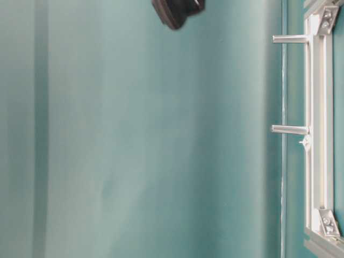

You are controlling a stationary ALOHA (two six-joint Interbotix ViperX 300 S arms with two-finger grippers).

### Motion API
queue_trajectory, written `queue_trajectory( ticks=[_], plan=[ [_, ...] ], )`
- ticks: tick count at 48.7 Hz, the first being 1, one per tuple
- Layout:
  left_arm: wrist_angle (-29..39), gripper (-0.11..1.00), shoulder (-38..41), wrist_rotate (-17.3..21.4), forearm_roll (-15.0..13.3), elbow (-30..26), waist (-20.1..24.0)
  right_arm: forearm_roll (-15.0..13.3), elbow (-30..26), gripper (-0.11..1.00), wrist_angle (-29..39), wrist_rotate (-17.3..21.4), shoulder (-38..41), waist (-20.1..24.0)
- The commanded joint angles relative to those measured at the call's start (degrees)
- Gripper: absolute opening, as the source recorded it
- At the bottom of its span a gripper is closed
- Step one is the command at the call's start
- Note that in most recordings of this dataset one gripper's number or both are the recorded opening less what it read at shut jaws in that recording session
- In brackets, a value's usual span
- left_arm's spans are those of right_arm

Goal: Move the cable alternately left and right between 8 closely spaced pins so it hooks onto each one.
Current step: 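Lift the cable with right gripper to the frame's bottom-right corner pins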

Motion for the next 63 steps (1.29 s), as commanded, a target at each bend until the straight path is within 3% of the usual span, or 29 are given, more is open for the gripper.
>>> queue_trajectory(
  ticks=[1, 22, 33, 63],
  plan=[
    [-0.5, 0.06, 0.4, -0.4, 0.1, -0.4, -0.1, -0.3, -0.3, 0.13, 0.1, 1.4, -2.1, 0.3],
    [-1.2, 0.06, 0.4, -0.4, 0.1, 0.1, -0.1, -0.9, -0.4, 0.13, 1.2, 7.9, -2.3, -2.7],
    [-1.7, 0.06, 0.3, -0.4, 0.1, 0.4, -0.1, -3.6, -1.1, 0.13, 2.9, 8.3, -2.3, -5.8],
    [-2.3, 0.06, -1.8, -0.4, 0.1, 1.4, -0.1, -3.6, 0.1, 0.13, 3.6, 8.3, -2.3, -8.9]
  ],
)
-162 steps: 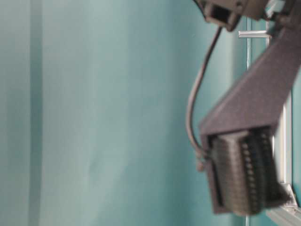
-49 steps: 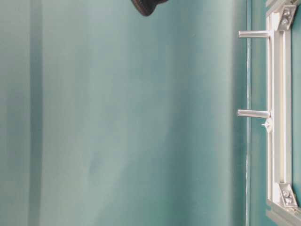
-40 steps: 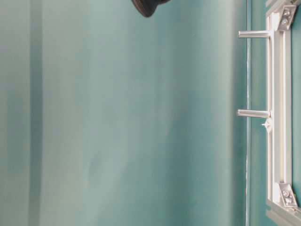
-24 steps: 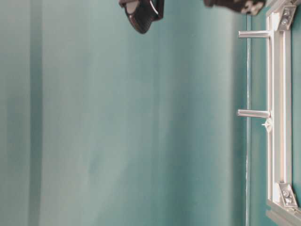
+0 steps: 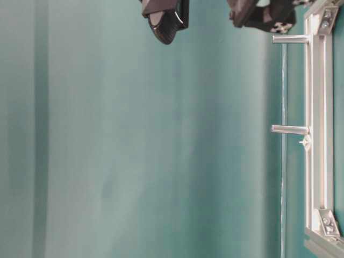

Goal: Move the cable alternately left and right between 8 closely spaced pins so it hooks onto each one.
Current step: 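Lift the cable with right gripper to the frame's bottom-right corner pins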

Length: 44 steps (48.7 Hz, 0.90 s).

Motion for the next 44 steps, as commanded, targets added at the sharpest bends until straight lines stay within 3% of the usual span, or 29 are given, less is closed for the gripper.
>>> queue_trajectory(
  ticks=[1, 18, 34, 44],
  plan=[
    [-0.7, 0.06, 0.4, -0.4, 0.2, -0.5, -0.1, -0.3, -0.4, 0.13, 0.0, 0.1, -1.7, -0.1],
    [-1.2, 0.06, 0.4, -0.4, 0.2, -0.2, -0.1, -0.5, -0.4, 0.13, 0.3, 0.0, -1.7, -1.3],
    [-1.2, 0.06, 0.4, -0.4, 0.2, -0.2, -0.1, -5.1, -0.2, 0.13, 0.3, -0.8, -1.7, -5.9],
    [-1.2, 0.06, 0.4, -0.4, 0.2, -0.2, -0.1, -5.7, 0.4, 0.13, -0.1, -0.8, -1.7, -8.1]
  ],
)
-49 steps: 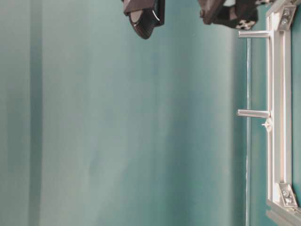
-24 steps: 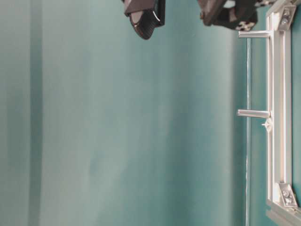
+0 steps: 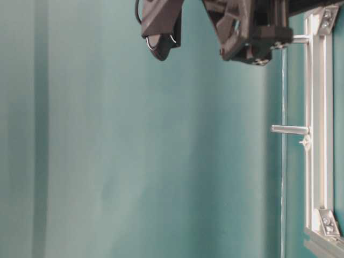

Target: Move the cable alternately left and right between 8 closely spaced pins so it hooks onto each one.

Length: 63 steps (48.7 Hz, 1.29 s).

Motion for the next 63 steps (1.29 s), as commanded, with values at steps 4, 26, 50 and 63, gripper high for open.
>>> queue_trajectory(
  ticks=[4, 26, 50, 63],
  plan=[
    [-0.5, 0.06, 0.4, -0.4, 0.2, -0.6, -0.1, -0.4, -0.2, 0.13, -0.6, -0.1, -1.7, -0.6],
    [-0.5, 0.06, 0.4, -0.4, 0.2, -0.5, -0.1, -1.8, -3.7, 0.13, -5.7, 0.0, 1.3, -3.2],
    [-0.5, 0.06, 0.4, -0.4, 0.3, -0.5, -0.1, -3.6, -8.9, 0.13, -6.7, -0.1, 5.5, -3.8],
    [-0.5, 0.06, 0.4, -0.4, 0.2, -0.5, -0.1, -3.3, -9.2, 0.13, -6.7, 0.1, 5.5, -3.2]
  ],
)
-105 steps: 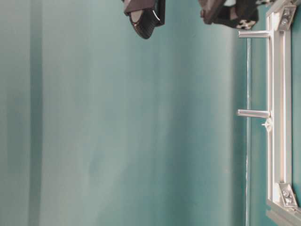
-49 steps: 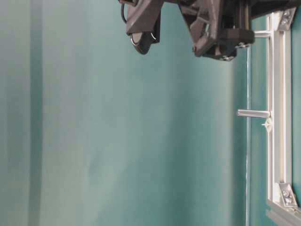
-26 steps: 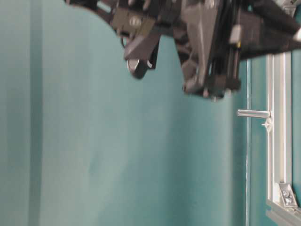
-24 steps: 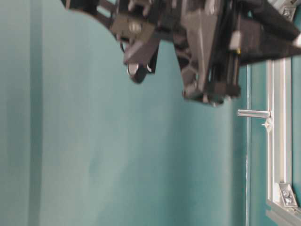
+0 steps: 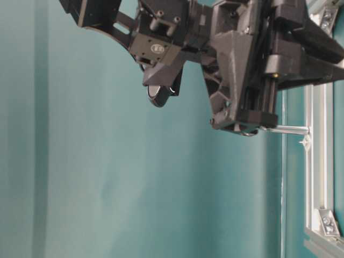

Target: Move the cable alternately left and right between 8 closely spaced pins so it hooks onto each one.

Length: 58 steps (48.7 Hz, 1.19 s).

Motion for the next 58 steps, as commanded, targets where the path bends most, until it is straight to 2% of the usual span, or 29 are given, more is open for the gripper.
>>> queue_trajectory(
  ticks=[1, 17, 37, 58],
  plan=[
    [-0.5, 0.06, 0.4, -0.3, 0.1, -0.6, -0.1, -0.1, -1.3, 0.13, -0.1, 0.2, -0.9, 0.5],
    [-0.5, 0.06, 0.4, -0.3, 0.1, -0.6, -0.1, 1.6, -2.4, 0.13, -0.1, 2.1, -0.9, 3.6],
    [-0.4, 0.06, 0.4, -0.4, 0.2, -0.7, -0.1, 1.6, -3.2, 0.13, 0.1, 8.2, -0.8, 8.3],
    [0.0, 0.06, 0.4, -0.4, 0.1, -1.0, -0.1, 1.6, -3.4, 0.13, -0.1, 11.2, -0.4, 10.7]
  ],
)
